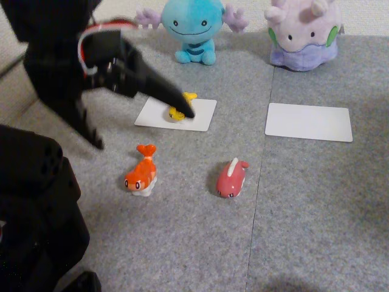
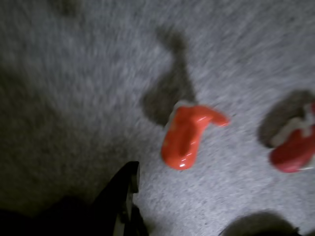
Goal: Wooper wants to eat egg sudhi, and Goomy wants to eat shrimp sushi
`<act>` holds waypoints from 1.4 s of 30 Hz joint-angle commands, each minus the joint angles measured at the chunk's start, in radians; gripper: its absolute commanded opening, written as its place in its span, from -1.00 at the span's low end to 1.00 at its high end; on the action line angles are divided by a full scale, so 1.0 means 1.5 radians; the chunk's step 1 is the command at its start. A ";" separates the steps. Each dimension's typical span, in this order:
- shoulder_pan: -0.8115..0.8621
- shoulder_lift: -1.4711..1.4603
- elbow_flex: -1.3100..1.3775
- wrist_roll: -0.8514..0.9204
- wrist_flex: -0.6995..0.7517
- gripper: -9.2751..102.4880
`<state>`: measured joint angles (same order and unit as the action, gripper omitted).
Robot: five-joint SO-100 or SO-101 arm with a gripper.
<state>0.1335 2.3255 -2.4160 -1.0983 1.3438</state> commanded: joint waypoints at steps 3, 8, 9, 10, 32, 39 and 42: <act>0.004 0.021 -0.095 0.013 -0.088 0.03; 0.042 0.020 -0.194 0.041 -0.220 0.03; 0.051 0.020 -0.210 0.048 -0.238 0.03; 0.059 0.020 -0.223 0.051 -0.255 0.03; 0.082 0.020 -0.245 0.012 -0.286 -0.61; 0.132 0.020 -0.246 0.026 -0.309 -0.80; 0.136 0.020 -0.245 0.027 -0.307 -0.81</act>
<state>0.3252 2.3501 -2.7857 -1.0646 0.8882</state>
